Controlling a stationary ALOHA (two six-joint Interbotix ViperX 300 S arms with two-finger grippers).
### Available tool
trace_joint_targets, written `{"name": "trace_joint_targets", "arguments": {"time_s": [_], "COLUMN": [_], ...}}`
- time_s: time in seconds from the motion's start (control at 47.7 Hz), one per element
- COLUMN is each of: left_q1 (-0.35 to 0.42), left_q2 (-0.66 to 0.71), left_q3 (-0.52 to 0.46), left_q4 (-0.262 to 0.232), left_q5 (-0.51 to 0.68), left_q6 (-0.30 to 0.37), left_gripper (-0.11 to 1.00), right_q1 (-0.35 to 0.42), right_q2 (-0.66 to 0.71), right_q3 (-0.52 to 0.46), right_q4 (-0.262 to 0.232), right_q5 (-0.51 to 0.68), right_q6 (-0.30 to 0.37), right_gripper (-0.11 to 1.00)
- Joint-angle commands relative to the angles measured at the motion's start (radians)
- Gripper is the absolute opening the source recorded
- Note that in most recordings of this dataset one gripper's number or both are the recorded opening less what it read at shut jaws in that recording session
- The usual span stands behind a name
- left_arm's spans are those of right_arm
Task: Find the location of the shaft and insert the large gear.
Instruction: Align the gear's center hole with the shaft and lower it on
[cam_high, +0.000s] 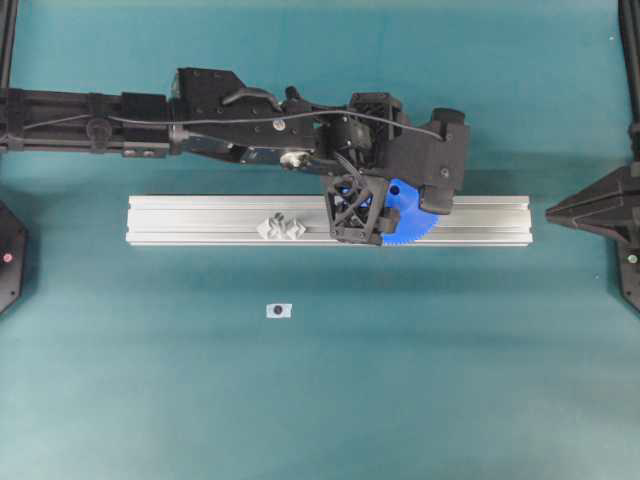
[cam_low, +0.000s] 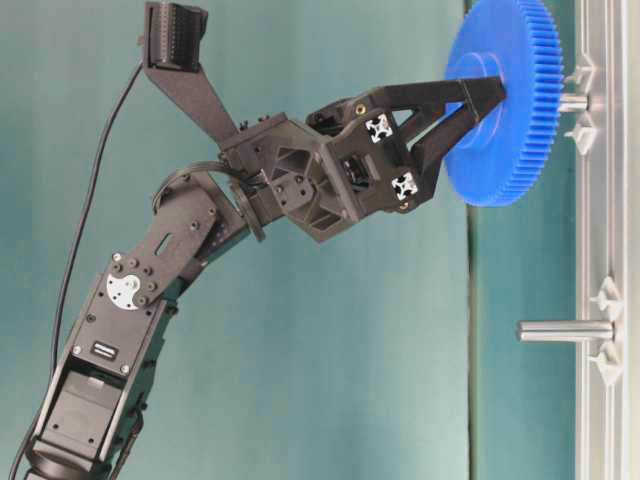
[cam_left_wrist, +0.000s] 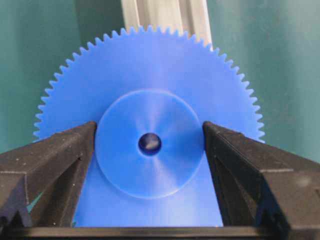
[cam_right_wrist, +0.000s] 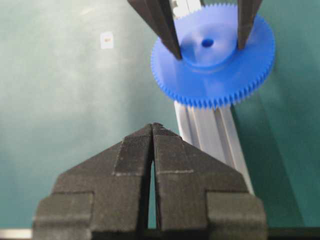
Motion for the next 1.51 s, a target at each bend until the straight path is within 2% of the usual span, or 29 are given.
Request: {"name": "trace_joint_targets", "arguments": {"time_s": [0.0,0.23,0.461,0.922,1.236,1.487], "left_q1": [0.009,0.011,0.031,0.000,0.002,0.002], "left_q2": [-0.037,-0.029,-0.009,0.020,0.037,0.057], "left_q3": [-0.031,-0.091,-0.110,-0.095,-0.126,-0.196], "left_q4": [0.002,0.002,0.002,0.002,0.002,0.002], "left_q5": [0.008,0.087,0.103,0.218,0.212,0.219], "left_q6": [-0.002,0.003,0.005,-0.064,-0.061,-0.060], "left_gripper": [0.84,0.84,0.84,0.84,0.83,0.83], "right_q1": [-0.002,-0.002,-0.002,-0.002,-0.002,-0.002], "right_q2": [0.008,0.008,0.008,0.008,0.005,0.003], "right_q3": [-0.005,0.000,0.002,0.005,0.005,0.005], "right_q4": [-0.002,-0.006,-0.006,-0.006,-0.006,-0.006], "right_q5": [-0.018,-0.054,-0.054,-0.054,-0.054,-0.054], "right_q6": [0.020,0.021,0.021,0.021,0.021,0.021], "right_gripper": [0.02,0.02,0.02,0.02,0.02,0.02]}}
